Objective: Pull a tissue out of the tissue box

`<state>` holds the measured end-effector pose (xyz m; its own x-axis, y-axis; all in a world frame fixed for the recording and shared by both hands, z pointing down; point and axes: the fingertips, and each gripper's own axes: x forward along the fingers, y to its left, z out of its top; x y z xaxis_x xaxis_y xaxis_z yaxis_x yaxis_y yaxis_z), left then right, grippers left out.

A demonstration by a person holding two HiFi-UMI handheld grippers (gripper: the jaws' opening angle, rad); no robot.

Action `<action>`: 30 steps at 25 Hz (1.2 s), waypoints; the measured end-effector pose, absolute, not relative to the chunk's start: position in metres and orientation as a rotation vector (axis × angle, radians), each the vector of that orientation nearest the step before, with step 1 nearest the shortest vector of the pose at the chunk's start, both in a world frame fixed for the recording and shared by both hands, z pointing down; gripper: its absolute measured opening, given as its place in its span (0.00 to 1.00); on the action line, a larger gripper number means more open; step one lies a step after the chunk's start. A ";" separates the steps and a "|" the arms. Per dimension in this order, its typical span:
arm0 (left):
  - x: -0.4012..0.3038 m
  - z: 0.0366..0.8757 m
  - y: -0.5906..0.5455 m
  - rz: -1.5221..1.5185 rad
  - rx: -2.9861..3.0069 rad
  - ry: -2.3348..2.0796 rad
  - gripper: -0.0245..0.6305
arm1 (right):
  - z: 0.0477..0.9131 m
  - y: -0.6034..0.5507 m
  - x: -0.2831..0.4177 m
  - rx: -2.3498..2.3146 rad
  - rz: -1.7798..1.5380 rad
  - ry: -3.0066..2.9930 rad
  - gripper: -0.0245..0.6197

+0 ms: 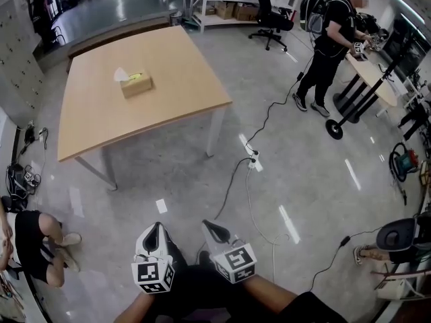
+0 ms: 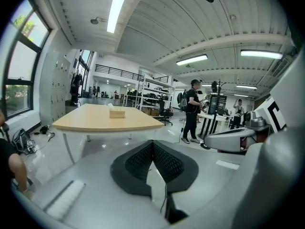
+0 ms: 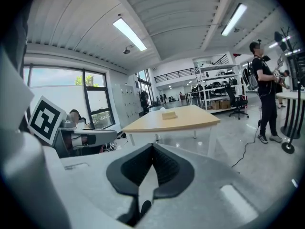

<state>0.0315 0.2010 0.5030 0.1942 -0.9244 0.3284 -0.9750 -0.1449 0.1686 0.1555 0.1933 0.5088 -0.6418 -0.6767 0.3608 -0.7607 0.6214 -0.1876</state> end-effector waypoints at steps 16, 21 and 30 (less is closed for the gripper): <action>-0.042 0.506 0.074 0.192 2.216 -1.623 0.07 | 0.497 0.077 0.071 1.292 0.466 -2.499 0.03; -0.072 0.499 0.048 0.161 2.246 -1.581 0.07 | 0.483 0.060 0.032 1.311 0.413 -2.482 0.03; -0.115 0.483 0.021 0.081 2.267 -1.604 0.07 | 0.468 0.037 -0.014 1.298 0.325 -2.486 0.03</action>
